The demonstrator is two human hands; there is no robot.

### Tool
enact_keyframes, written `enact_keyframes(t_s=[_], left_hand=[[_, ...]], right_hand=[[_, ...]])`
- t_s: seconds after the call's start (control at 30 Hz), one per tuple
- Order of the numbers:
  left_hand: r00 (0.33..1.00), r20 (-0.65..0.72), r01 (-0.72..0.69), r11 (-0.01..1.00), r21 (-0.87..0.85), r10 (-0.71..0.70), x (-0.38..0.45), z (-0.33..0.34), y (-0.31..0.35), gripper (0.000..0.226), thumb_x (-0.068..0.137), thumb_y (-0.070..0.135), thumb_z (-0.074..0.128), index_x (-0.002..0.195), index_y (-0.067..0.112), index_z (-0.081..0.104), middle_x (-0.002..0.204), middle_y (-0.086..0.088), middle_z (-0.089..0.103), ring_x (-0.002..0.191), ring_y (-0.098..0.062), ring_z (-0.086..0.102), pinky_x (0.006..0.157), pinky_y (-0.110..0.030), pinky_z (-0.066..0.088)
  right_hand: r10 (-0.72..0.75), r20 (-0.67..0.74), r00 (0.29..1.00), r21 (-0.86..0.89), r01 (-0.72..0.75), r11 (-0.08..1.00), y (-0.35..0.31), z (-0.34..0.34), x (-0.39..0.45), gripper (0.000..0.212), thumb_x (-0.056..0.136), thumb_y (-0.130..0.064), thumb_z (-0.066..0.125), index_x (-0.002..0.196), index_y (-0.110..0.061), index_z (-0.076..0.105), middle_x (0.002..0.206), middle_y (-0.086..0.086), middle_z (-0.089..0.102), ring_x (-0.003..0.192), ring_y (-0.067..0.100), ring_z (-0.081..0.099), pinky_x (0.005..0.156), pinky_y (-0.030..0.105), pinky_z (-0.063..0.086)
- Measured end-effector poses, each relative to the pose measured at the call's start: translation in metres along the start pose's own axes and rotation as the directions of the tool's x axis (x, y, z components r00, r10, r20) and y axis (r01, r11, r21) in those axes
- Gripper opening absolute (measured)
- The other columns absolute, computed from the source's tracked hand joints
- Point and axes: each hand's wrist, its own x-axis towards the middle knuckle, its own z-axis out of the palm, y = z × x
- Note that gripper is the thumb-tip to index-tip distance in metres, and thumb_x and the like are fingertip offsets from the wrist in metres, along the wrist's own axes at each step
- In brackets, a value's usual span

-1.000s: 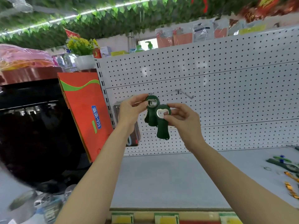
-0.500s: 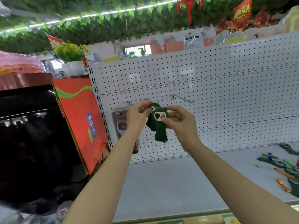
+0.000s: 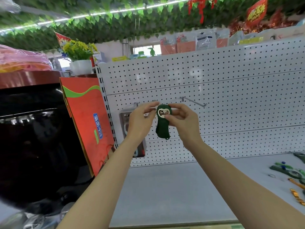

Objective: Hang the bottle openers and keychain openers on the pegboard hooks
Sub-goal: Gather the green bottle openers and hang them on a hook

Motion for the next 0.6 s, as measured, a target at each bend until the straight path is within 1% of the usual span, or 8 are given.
enact_keyframes(t_s=[0.07,0.1,0.2,0.27,0.5,0.6], left_hand=[[0.999,-0.009,-0.037,0.999,-0.011,0.037,-0.004,-0.001,0.002,0.032,0.098,0.014,0.057,0.122,0.031,0.069,0.120,0.013,0.067,0.108,0.000,0.063,0.092,-0.024,0.051],[0.999,-0.007,-0.050,0.999,-0.013,0.050,-0.006,-0.001,0.003,0.030,0.098,0.016,0.057,0.122,0.030,0.069,0.119,0.012,0.067,0.107,-0.001,0.063,0.091,-0.021,0.051],[0.999,0.009,-0.052,0.998,0.022,0.052,-0.008,0.001,0.005,0.031,0.096,0.019,0.061,0.125,0.028,0.068,0.120,0.011,0.067,0.106,0.001,0.062,0.082,-0.007,0.047],[0.999,0.013,-0.045,0.998,0.044,0.044,-0.007,0.003,0.003,0.033,0.095,0.020,0.063,0.127,0.027,0.067,0.122,0.011,0.066,0.105,0.003,0.061,0.080,-0.002,0.045],[1.000,0.027,-0.001,0.990,0.142,-0.002,0.004,0.008,-0.003,0.037,0.092,0.019,0.067,0.129,0.023,0.066,0.125,0.006,0.063,0.096,0.004,0.061,0.076,0.005,0.039],[0.999,0.045,0.003,0.985,0.175,-0.011,0.008,0.011,-0.005,0.038,0.092,0.019,0.067,0.130,0.022,0.065,0.127,0.006,0.062,0.098,0.001,0.061,0.078,0.002,0.040]], right_hand=[[-0.009,-0.005,1.000,0.008,0.009,1.000,-0.001,-0.001,0.003,0.031,0.081,0.003,0.072,0.108,-0.010,0.067,0.093,0.017,0.072,0.084,0.024,0.073,0.075,0.037,0.062],[-0.011,-0.005,1.000,0.013,0.011,1.000,-0.001,-0.001,0.004,0.030,0.081,0.003,0.071,0.108,-0.010,0.067,0.091,0.016,0.073,0.083,0.023,0.073,0.074,0.036,0.062],[-0.004,-0.007,1.000,0.015,0.004,1.000,0.001,-0.002,0.008,0.031,0.081,0.003,0.071,0.108,-0.010,0.067,0.090,0.013,0.073,0.082,0.021,0.073,0.073,0.033,0.061],[0.000,-0.010,1.000,0.013,0.000,1.000,0.005,-0.001,0.011,0.031,0.081,0.003,0.072,0.109,-0.008,0.067,0.089,0.014,0.073,0.081,0.021,0.073,0.073,0.033,0.061],[0.055,-0.031,0.998,-0.023,-0.056,0.998,0.024,0.004,0.023,0.032,0.081,0.002,0.072,0.110,-0.009,0.063,0.090,0.014,0.072,0.082,0.024,0.073,0.075,0.035,0.062],[0.056,-0.041,0.998,-0.062,-0.058,0.996,0.029,0.004,0.029,0.031,0.081,0.000,0.074,0.108,-0.010,0.062,0.091,0.015,0.072,0.084,0.025,0.073,0.075,0.035,0.061]])
